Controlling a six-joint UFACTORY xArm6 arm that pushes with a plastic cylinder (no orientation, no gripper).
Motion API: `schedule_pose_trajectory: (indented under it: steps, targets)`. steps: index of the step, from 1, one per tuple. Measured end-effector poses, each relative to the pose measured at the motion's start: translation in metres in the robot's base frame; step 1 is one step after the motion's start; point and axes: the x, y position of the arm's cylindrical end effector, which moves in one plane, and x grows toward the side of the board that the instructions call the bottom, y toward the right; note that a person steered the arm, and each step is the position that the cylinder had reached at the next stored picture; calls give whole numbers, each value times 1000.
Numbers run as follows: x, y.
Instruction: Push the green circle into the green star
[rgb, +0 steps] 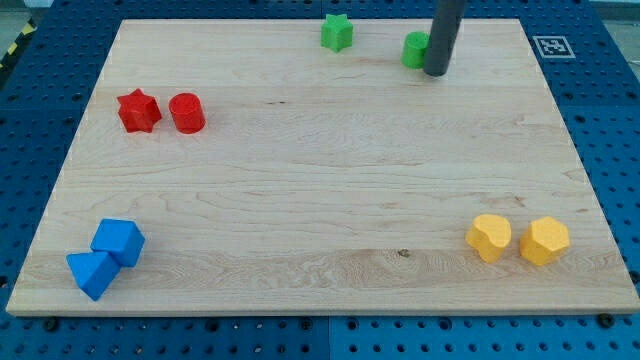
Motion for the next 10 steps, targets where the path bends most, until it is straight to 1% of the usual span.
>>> schedule_pose_trajectory:
  steps: [1, 3, 4, 5, 6, 7, 9, 10]
  targets:
    - [-4, 14]
    - [-35, 16]
    - [-36, 12]
    - [-23, 12]
    - [-20, 12]
    - [-22, 12]
    - [-48, 7]
    - [-45, 7]
